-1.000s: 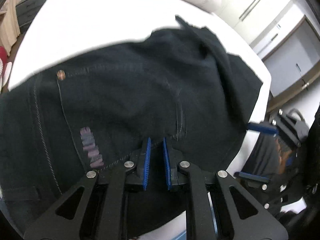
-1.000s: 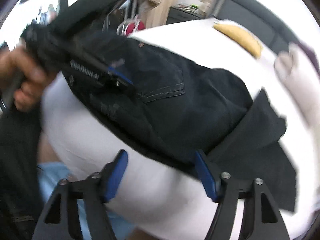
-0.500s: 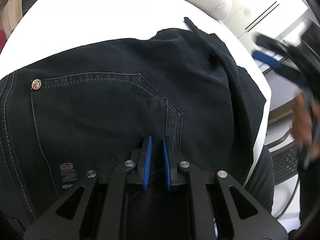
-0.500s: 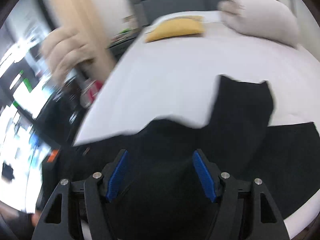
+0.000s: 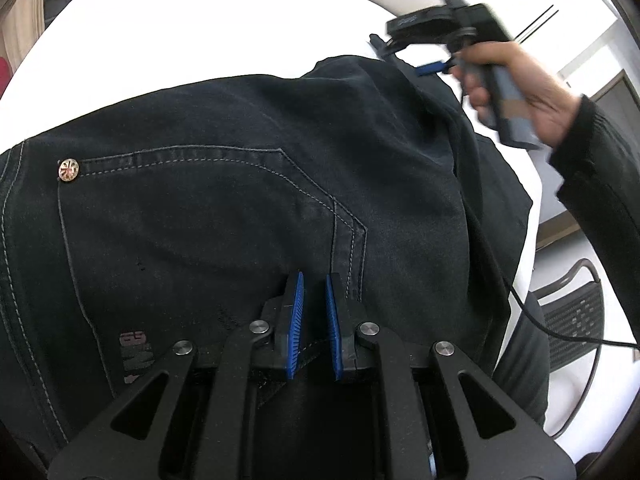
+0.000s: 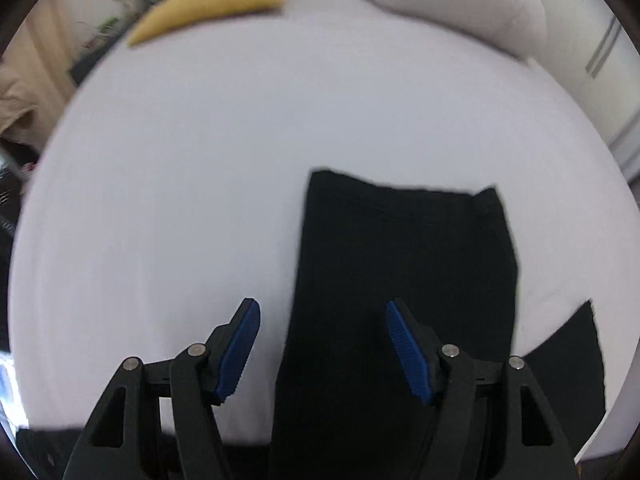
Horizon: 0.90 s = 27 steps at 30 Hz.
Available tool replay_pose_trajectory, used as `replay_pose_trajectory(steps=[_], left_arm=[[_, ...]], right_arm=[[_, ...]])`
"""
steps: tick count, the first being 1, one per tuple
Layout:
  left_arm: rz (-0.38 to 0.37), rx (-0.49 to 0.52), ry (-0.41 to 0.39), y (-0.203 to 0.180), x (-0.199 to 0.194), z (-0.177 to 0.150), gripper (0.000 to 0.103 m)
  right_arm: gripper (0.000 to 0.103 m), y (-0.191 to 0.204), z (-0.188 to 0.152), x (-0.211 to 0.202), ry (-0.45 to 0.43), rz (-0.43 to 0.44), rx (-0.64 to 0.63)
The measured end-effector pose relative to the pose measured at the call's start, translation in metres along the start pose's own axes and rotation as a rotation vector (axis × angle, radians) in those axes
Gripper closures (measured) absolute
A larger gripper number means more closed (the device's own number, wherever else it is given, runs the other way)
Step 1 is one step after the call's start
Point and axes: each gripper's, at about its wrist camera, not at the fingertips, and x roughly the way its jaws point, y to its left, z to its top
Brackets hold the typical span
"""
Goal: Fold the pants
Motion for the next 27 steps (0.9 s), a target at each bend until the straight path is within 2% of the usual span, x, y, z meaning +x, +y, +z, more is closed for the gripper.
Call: replay_pose_trajectory(steps=[2, 4, 5, 6, 7, 8, 11, 14, 16, 20, 23, 25, 27], left_arm=[[-0.005, -0.002, 0.001, 0.001, -0.001, 0.0, 0.092], [-0.006, -0.001, 0.001, 0.002, -0.001, 0.002, 0.092], [-0.006, -0.001, 0.001, 0.002, -0.001, 0.002, 0.091], [-0.006, 0.0, 0.001, 0.002, -0.001, 0.002, 0.092], [-0.005, 0.0, 0.001, 0.002, -0.001, 0.002, 0.092], [-0.005, 0.0, 0.001, 0.003, -0.001, 0.002, 0.092], [-0.001, 0.002, 0.001, 0.002, -0.002, 0.003, 0.091], [0.01, 0.011, 0.005, 0.0, -0.002, 0.004, 0.092], [0.017, 0.014, 0.007, -0.002, -0.001, 0.004, 0.091], [0.026, 0.014, 0.008, -0.007, 0.002, 0.003, 0.091], [0.034, 0.011, 0.011, -0.01, 0.002, 0.005, 0.091], [0.041, 0.008, 0.013, -0.012, 0.003, 0.005, 0.091], [0.05, 0.011, 0.016, -0.014, 0.003, 0.006, 0.091]], right_arm=[[0.036, -0.008, 0.002, 0.017, 0.038, -0.015, 0.048], [0.038, -0.017, 0.0, 0.02, 0.02, 0.013, 0.087], [0.047, -0.019, -0.001, 0.019, 0.008, 0.027, 0.082], [0.065, -0.021, -0.002, 0.018, 0.001, 0.033, 0.071], [0.078, -0.023, -0.002, 0.015, -0.005, 0.037, 0.061], [0.098, -0.028, -0.002, 0.012, -0.008, 0.052, 0.063], [0.097, -0.058, -0.007, -0.007, -0.05, 0.11, 0.136], [0.097, -0.104, -0.023, -0.048, -0.157, 0.169, 0.227], [0.097, -0.144, -0.039, -0.069, -0.218, 0.24, 0.312], [0.097, -0.233, -0.085, -0.098, -0.313, 0.325, 0.502], [0.097, -0.29, -0.132, -0.086, -0.299, 0.354, 0.647], [0.096, -0.315, -0.161, -0.069, -0.256, 0.342, 0.74], [0.092, -0.335, -0.186, -0.046, -0.214, 0.366, 0.851]])
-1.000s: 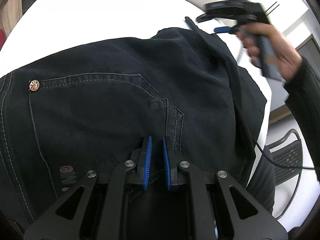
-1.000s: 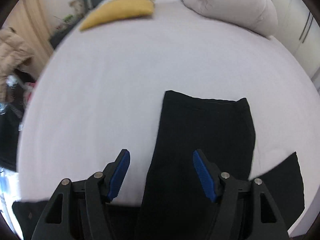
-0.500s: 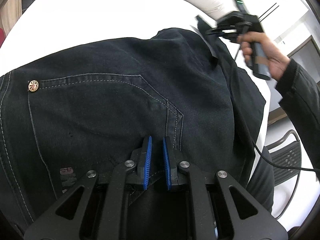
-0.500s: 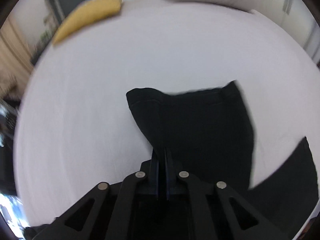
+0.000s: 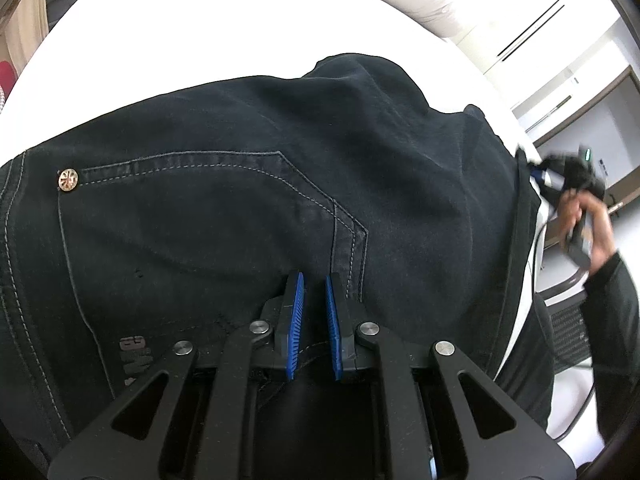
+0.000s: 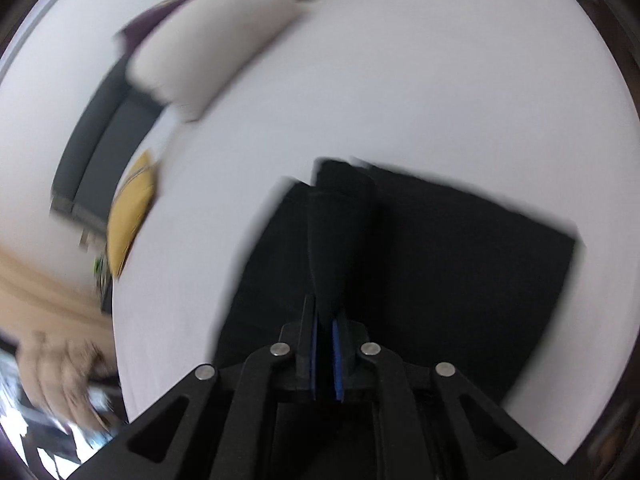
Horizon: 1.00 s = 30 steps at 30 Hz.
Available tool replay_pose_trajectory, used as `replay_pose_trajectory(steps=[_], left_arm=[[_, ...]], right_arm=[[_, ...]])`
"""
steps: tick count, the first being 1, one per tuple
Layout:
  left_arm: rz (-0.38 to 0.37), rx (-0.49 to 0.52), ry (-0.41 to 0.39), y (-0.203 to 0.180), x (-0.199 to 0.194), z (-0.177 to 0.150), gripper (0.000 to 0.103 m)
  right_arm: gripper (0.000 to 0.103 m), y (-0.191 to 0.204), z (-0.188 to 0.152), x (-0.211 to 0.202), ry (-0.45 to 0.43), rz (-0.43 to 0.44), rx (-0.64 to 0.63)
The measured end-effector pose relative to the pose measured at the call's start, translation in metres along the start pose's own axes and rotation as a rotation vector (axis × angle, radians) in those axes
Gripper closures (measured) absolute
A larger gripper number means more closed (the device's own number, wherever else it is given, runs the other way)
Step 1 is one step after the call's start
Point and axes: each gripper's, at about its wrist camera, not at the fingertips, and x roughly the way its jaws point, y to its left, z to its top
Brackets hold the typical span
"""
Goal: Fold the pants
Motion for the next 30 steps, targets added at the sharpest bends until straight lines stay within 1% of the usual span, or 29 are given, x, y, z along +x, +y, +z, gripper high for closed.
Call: replay_pose_trajectory(steps=[1, 2, 3, 4, 6, 8, 10, 11, 12, 13, 15, 16, 17, 18, 20, 23, 26, 30], left_arm=[[0.005, 0.002, 0.003, -0.002, 0.0, 0.001, 0.091], [0.008, 0.002, 0.006, -0.003, 0.001, 0.001, 0.091], [0.012, 0.0, 0.009, -0.004, 0.001, 0.002, 0.091], [0.014, -0.002, 0.011, -0.005, 0.002, 0.003, 0.091], [0.019, -0.002, 0.013, -0.007, 0.003, 0.004, 0.091], [0.022, -0.004, 0.015, -0.008, 0.004, 0.005, 0.091], [0.024, -0.009, 0.016, -0.009, 0.005, 0.005, 0.091], [0.025, -0.01, 0.016, -0.009, 0.005, 0.005, 0.091], [0.026, -0.01, 0.016, -0.009, 0.005, 0.006, 0.091], [0.027, -0.009, 0.017, -0.01, 0.006, 0.006, 0.091], [0.027, -0.009, 0.02, -0.01, 0.006, 0.007, 0.091], [0.026, -0.008, 0.021, -0.009, 0.006, 0.006, 0.091], [0.026, -0.009, 0.022, -0.009, 0.006, 0.006, 0.091], [0.027, -0.008, 0.022, -0.009, 0.006, 0.006, 0.091], [0.029, -0.006, 0.024, -0.008, 0.006, 0.007, 0.091], [0.027, -0.013, 0.027, -0.007, 0.006, 0.008, 0.091], [0.027, -0.027, 0.037, -0.006, 0.004, 0.01, 0.091], [0.043, -0.01, 0.044, -0.008, 0.005, 0.012, 0.091]], right_arm=[[0.092, -0.018, -0.003, 0.002, 0.008, 0.019, 0.066], [0.089, -0.028, -0.007, 0.002, 0.011, 0.053, 0.113], [0.083, -0.037, -0.011, 0.002, 0.01, 0.115, 0.157], [0.078, -0.039, -0.013, 0.002, 0.007, 0.148, 0.171], [0.053, -0.037, -0.008, 0.003, 0.007, 0.188, 0.166], [0.043, -0.029, -0.001, 0.003, 0.0, 0.215, 0.167], [0.043, -0.02, 0.006, 0.011, -0.02, 0.201, 0.176], [0.045, -0.016, 0.004, 0.017, -0.023, 0.196, 0.184], [0.052, -0.018, 0.008, 0.021, -0.026, 0.197, 0.199], [0.058, -0.02, 0.011, 0.025, -0.027, 0.193, 0.211], [0.082, -0.027, 0.015, 0.033, -0.024, 0.184, 0.247], [0.09, -0.035, 0.017, 0.033, -0.027, 0.184, 0.274], [0.096, -0.047, 0.019, 0.029, -0.036, 0.18, 0.295], [0.098, -0.051, 0.018, 0.025, -0.046, 0.18, 0.305], [0.099, -0.06, 0.018, 0.017, -0.083, 0.188, 0.32], [0.099, -0.068, 0.016, -0.001, -0.106, 0.17, 0.304], [0.099, -0.076, 0.014, -0.013, -0.135, 0.156, 0.316], [0.1, -0.088, 0.008, -0.016, -0.141, 0.159, 0.347]])
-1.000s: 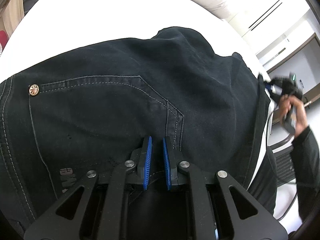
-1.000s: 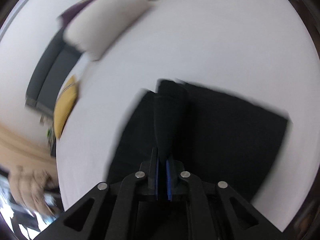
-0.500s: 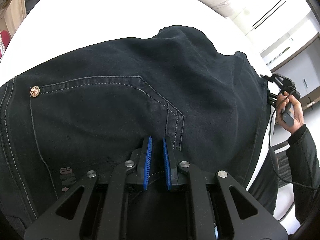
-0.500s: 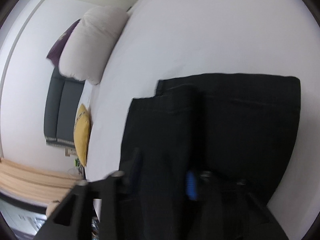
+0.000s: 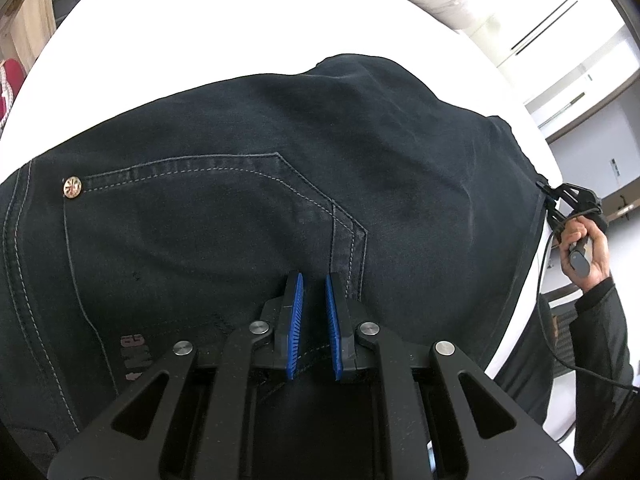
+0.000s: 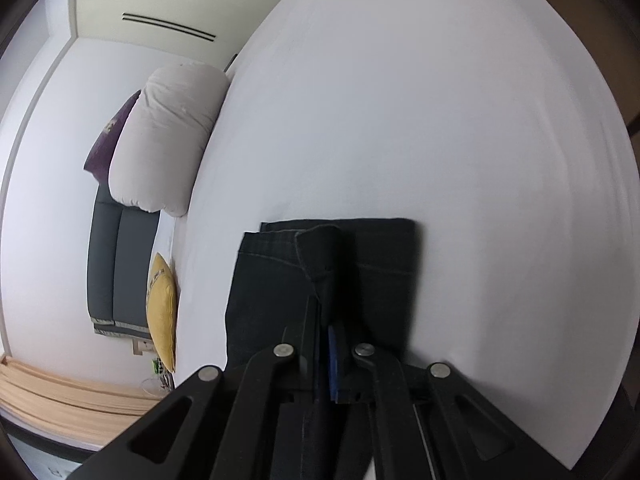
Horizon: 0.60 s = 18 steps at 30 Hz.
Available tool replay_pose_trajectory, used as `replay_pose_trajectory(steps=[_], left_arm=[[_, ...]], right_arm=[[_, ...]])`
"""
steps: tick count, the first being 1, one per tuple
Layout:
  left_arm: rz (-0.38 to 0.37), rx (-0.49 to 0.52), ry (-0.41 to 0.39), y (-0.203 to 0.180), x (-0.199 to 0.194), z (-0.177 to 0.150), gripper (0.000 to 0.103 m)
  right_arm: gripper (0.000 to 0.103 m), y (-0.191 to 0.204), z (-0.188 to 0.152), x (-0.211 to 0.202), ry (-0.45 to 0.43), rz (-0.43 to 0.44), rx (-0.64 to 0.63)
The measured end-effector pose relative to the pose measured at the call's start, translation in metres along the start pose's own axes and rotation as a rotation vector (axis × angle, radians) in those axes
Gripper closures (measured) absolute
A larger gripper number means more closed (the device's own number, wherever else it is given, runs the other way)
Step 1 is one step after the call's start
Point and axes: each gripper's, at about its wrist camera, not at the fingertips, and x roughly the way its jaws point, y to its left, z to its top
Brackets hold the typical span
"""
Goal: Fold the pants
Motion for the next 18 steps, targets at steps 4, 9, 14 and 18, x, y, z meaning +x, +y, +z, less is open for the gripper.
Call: replay_pose_trajectory(steps=[4, 9, 14, 18], left_arm=[[-0.004, -0.002, 0.003, 0.0, 0.0, 0.002, 0.091], [-0.011, 0.001, -0.001, 0.001, -0.001, 0.004, 0.091], [-0.029, -0.005, -0.016, 0.007, -0.003, 0.0, 0.091], [-0.053, -0.026, -0.03, 0.015, -0.006, -0.004, 0.091]], right_arm=[[0.1, -0.004, 0.003, -0.006, -0.021, -0.007, 0.015], [0.101, -0.012, 0.005, -0.005, -0.012, 0.001, 0.021], [0.101, -0.014, 0.011, -0.005, -0.031, -0.005, 0.035], [0.101, -0.017, 0.011, -0.006, -0.039, 0.004, 0.036]])
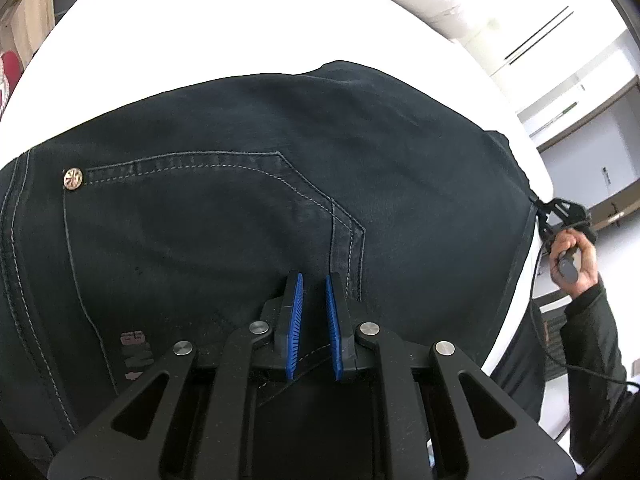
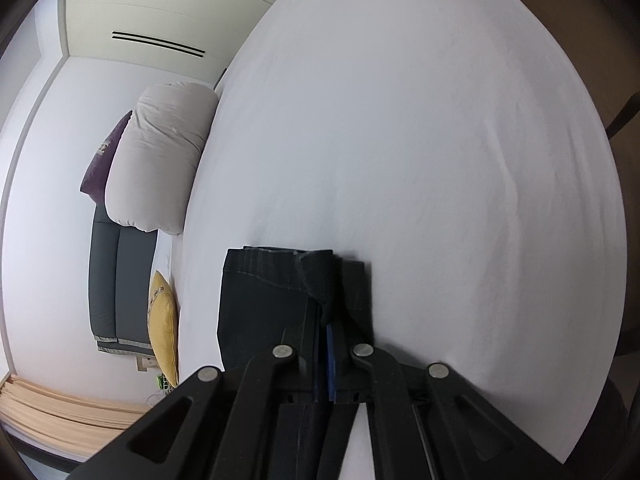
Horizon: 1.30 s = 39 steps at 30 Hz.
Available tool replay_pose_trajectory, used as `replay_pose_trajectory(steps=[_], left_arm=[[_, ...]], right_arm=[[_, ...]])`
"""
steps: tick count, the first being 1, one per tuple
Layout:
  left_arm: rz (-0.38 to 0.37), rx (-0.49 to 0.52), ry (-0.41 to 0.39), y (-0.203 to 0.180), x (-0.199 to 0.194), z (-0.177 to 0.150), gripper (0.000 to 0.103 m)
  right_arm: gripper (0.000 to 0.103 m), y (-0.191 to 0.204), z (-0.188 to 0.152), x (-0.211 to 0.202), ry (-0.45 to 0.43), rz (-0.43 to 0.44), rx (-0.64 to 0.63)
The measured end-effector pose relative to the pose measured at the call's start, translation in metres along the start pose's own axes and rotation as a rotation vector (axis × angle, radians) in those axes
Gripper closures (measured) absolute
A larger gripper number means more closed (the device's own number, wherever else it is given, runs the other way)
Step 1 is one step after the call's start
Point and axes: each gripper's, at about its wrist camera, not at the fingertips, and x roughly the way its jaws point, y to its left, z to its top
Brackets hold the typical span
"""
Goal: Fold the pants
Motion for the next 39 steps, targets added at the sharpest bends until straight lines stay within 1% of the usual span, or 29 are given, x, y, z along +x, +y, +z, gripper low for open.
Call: replay_pose_trajectory(steps=[5, 9, 12, 14, 15, 16, 17, 18, 19, 20, 21, 22, 23, 25, 27, 28, 30, 33, 35, 39], left_arm=[[-0.017, -0.014, -0.009, 0.009, -0.005, -0.002, 0.091], [-0.022, -0.019, -0.013, 0.015, -0.008, -0.004, 0.091], [-0.022, -0.02, -0.014, 0.017, -0.01, -0.006, 0.091], [-0.023, -0.019, -0.015, 0.018, -0.012, -0.007, 0.091], [-0.025, -0.02, -0.017, 0.019, -0.013, -0.008, 0.091], [-0.029, -0.025, -0.02, 0.02, -0.013, -0.009, 0.091], [-0.034, -0.03, -0.024, 0.021, -0.013, -0.009, 0.091], [-0.037, -0.033, -0.028, 0.023, -0.013, -0.01, 0.091], [-0.037, -0.033, -0.03, 0.023, -0.012, -0.011, 0.091], [-0.036, -0.033, -0.033, 0.023, -0.012, -0.011, 0.091], [-0.035, -0.032, -0.036, 0.023, -0.012, -0.011, 0.091], [-0.034, -0.031, -0.039, 0.022, -0.011, -0.012, 0.091], [-0.033, -0.031, -0.041, 0.021, -0.011, -0.013, 0.091], [-0.032, -0.032, -0.043, 0.021, -0.011, -0.014, 0.091], [-0.032, -0.032, -0.041, 0.02, -0.012, -0.015, 0.091], [-0.032, -0.032, -0.041, 0.019, -0.012, -0.016, 0.091], [-0.03, -0.033, -0.038, 0.019, -0.012, -0.016, 0.091], [-0.032, -0.033, -0.035, 0.017, -0.012, -0.016, 0.091], [-0.037, -0.04, -0.037, 0.017, -0.011, -0.014, 0.091], [-0.036, -0.041, -0.039, 0.018, -0.011, -0.014, 0.091]], right_arm=[[0.1, 0.004, -0.001, -0.002, -0.012, -0.028, -0.022], [0.1, 0.013, -0.001, -0.005, -0.021, -0.072, -0.053], [0.102, 0.011, 0.002, 0.001, 0.003, -0.089, -0.065], [0.101, 0.01, 0.007, 0.004, 0.031, -0.072, -0.079], [0.093, 0.013, 0.009, 0.003, 0.045, -0.069, -0.099], [0.087, 0.019, 0.009, -0.003, 0.037, -0.089, -0.142], [0.078, 0.029, 0.007, -0.013, 0.009, -0.134, -0.206], [0.057, 0.039, 0.003, -0.023, -0.019, -0.176, -0.264], [0.048, 0.05, -0.004, -0.032, -0.044, -0.212, -0.317], [0.04, 0.059, -0.014, -0.043, -0.051, -0.209, -0.361], [0.04, 0.067, -0.029, -0.052, -0.017, -0.15, -0.398], [0.04, 0.074, -0.047, -0.055, 0.058, -0.078, -0.422], [0.04, 0.078, -0.064, -0.056, 0.136, -0.025, -0.434], [0.042, 0.084, -0.113, -0.052, 0.335, 0.081, -0.445], [0.057, 0.084, -0.158, -0.043, 0.496, 0.133, -0.438], [0.058, 0.08, -0.179, -0.036, 0.563, 0.142, -0.42], [0.06, 0.07, -0.204, -0.023, 0.651, 0.116, -0.37], [0.06, 0.058, -0.219, -0.014, 0.676, 0.069, -0.336], [0.06, 0.054, -0.222, -0.012, 0.7, 0.075, -0.307], [0.06, 0.05, -0.221, -0.012, 0.704, 0.061, -0.271]])
